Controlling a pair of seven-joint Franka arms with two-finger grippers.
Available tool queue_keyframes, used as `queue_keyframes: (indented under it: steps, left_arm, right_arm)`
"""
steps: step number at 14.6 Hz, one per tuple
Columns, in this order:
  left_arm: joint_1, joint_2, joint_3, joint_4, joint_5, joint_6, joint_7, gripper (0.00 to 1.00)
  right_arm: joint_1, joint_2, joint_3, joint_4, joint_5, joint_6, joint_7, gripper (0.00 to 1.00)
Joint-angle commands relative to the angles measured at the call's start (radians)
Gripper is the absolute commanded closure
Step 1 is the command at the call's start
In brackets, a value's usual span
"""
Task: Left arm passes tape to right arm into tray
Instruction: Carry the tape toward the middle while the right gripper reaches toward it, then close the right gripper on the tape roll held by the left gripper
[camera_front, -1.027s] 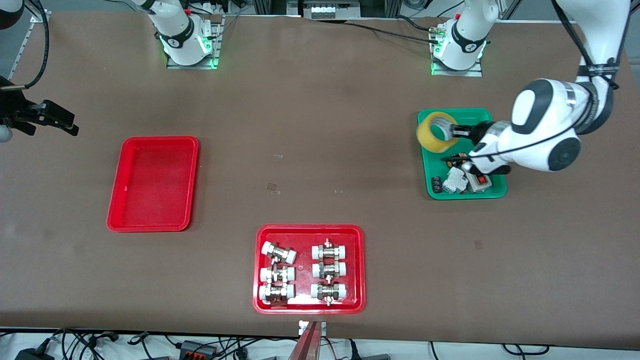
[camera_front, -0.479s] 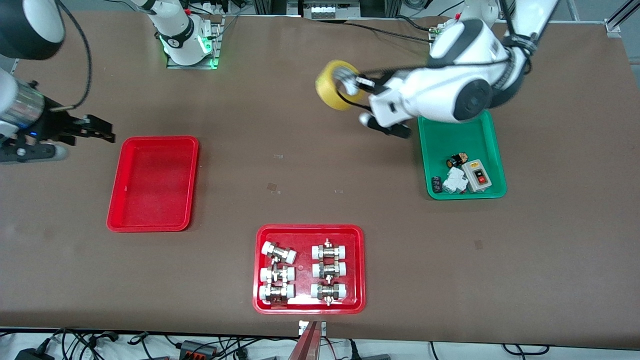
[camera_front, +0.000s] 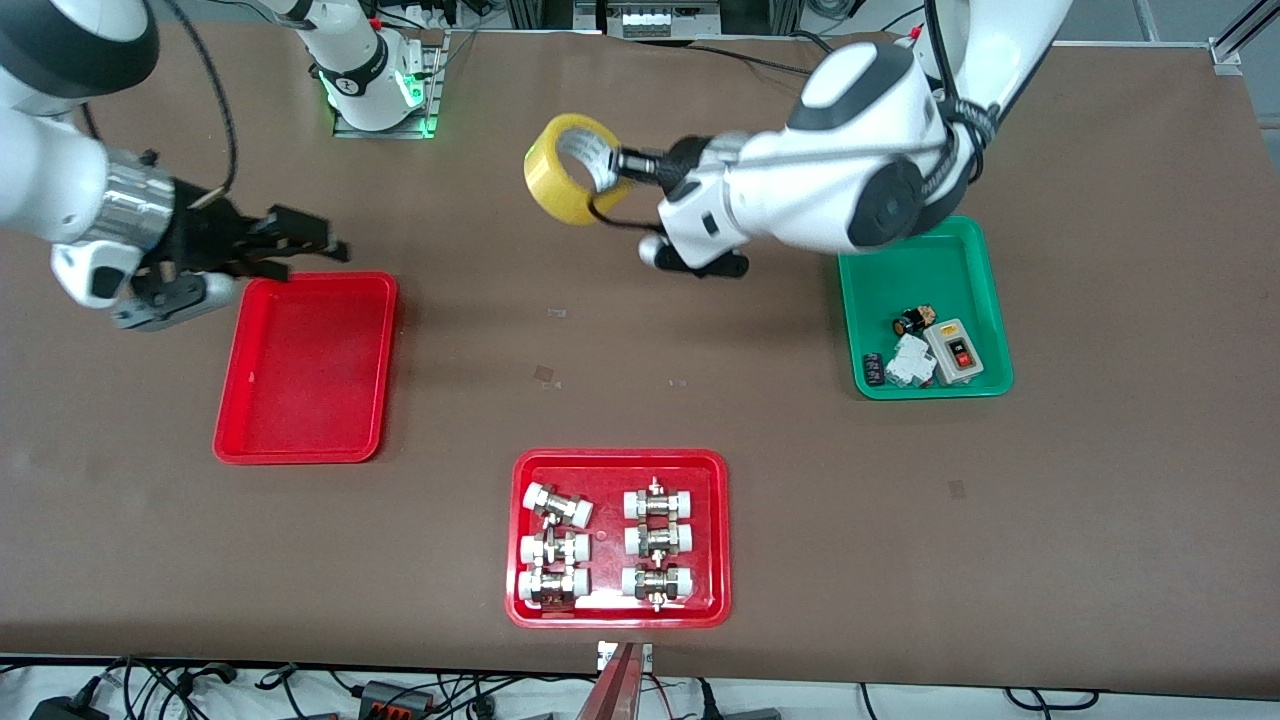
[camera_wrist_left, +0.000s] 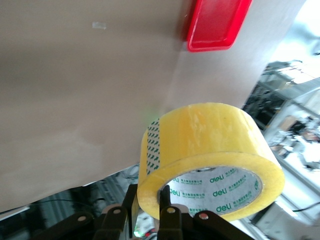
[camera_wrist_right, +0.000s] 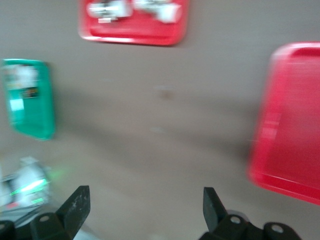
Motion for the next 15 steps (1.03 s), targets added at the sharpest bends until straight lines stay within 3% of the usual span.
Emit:
queue_keyframes:
  steps: [1,2,4,8,15]
  left_arm:
    - [0.006,0.027,-0.005,0.041,-0.036,-0.005,0.012,1.0]
    - [0.008,0.027,-0.005,0.041,-0.036,-0.005,0.012,1.0]
    - [0.015,0.027,-0.004,0.041,-0.038,-0.005,0.014,1.0]
    - [0.045,0.024,-0.005,0.037,-0.035,-0.01,0.024,1.0]
    - [0.054,0.021,-0.005,0.035,-0.038,-0.021,0.043,1.0]
  right_arm:
    - [0.062,0.012,-0.008,0.033,0.212,0.03,0.058,0.0]
    - [0.088,0.015,-0.008,0.033,0.278,0.056,0.079,0.0]
    - [0.138,0.017,-0.008,0.033,0.329,0.098,0.086,0.0]
    - [0.255,0.037,-0.008,0.028,0.32,0.197,0.135,0.0]
    - [0.293,0.069,-0.008,0.023,0.331,0.202,0.142,0.0]
